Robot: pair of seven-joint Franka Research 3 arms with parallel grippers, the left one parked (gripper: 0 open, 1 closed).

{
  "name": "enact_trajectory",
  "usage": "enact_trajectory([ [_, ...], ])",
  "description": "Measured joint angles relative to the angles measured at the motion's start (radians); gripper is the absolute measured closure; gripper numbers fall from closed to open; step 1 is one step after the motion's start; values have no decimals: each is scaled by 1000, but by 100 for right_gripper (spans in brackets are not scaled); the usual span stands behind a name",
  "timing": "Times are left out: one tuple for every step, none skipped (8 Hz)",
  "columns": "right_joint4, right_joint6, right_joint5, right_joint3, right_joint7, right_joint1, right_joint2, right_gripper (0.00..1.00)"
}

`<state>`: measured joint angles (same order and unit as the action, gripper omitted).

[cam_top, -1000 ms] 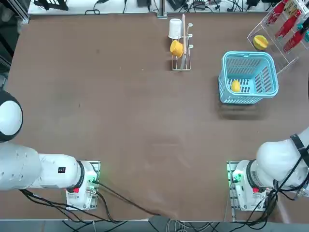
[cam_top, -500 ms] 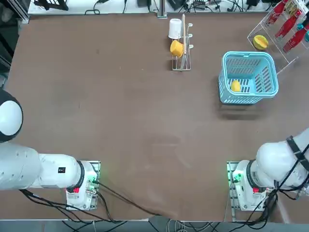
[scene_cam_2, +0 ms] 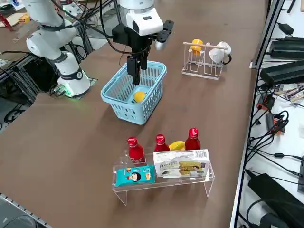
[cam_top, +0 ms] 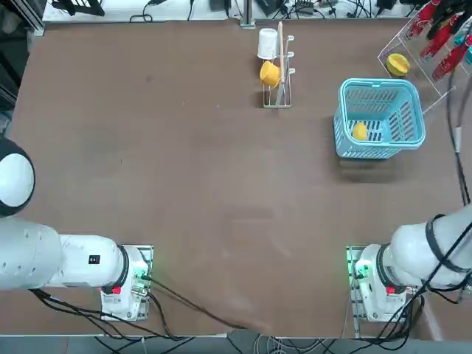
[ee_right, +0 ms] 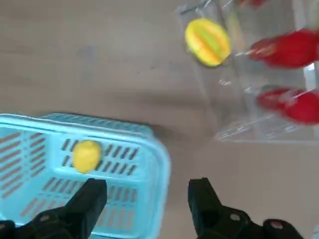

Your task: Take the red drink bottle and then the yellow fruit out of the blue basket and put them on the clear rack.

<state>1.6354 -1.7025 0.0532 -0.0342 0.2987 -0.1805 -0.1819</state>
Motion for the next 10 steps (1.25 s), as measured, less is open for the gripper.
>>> enact_trajectory([
  [146,-76,-1,1,-88,40,70,1],
  [300,-172,-1,2,-159,76,141,1],
  [473,-295,-2,3,-228,108,214,1],
  [579,-377,-2,3,-278,133,254,1],
  [702,-497,-2,3,-356,182,280,1],
  [742,-554,-2,3,-379,198,282,1],
  [845,-710,-2,2,-394,204,281,1],
  [863,-753,-2,1,-409,206,278,1],
  [900,-834,-2,1,-438,217,260,1],
  [929,-899,-2,1,-478,233,229,0],
])
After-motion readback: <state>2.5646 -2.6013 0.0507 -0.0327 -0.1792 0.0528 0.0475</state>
